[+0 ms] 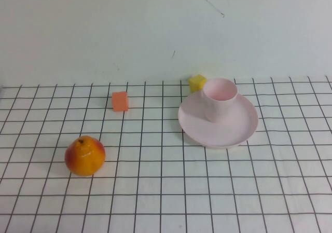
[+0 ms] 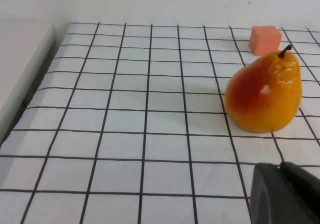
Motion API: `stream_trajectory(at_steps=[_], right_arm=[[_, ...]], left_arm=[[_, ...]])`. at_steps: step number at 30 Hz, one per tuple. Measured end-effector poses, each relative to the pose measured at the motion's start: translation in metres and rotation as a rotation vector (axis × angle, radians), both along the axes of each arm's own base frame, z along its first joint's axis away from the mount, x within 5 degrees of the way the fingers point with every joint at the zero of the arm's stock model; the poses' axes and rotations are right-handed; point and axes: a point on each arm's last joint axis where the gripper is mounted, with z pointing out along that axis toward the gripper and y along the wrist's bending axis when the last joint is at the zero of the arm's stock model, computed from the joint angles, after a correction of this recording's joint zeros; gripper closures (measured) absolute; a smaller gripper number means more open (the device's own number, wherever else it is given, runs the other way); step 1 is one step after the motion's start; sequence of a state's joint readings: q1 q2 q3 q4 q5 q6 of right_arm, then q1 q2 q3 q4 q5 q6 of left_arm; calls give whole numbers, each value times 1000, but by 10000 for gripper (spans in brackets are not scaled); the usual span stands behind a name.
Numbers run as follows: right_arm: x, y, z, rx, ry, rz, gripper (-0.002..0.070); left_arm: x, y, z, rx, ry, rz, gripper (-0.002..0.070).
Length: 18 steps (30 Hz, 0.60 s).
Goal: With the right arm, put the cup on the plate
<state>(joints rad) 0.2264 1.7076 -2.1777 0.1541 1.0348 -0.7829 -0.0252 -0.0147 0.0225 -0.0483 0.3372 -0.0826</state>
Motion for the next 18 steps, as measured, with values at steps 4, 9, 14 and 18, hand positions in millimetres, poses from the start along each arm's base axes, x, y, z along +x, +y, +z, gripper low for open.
stream_trajectory(at_steps=[4, 9, 14, 18], right_arm=[[-49, -26, 33, -116, -58, -105, 674], [-92, -46, 38, -101, 24, -253, 675], [-113, -46, 16, -37, 136, -249, 675], [-126, -44, -15, 27, 271, -271, 675]], left_arm=[[0, 0, 0, 0, 0, 0, 678], [0, 0, 0, 0, 0, 0, 678], [0, 0, 0, 0, 0, 0, 678], [0, 0, 0, 0, 0, 0, 678]])
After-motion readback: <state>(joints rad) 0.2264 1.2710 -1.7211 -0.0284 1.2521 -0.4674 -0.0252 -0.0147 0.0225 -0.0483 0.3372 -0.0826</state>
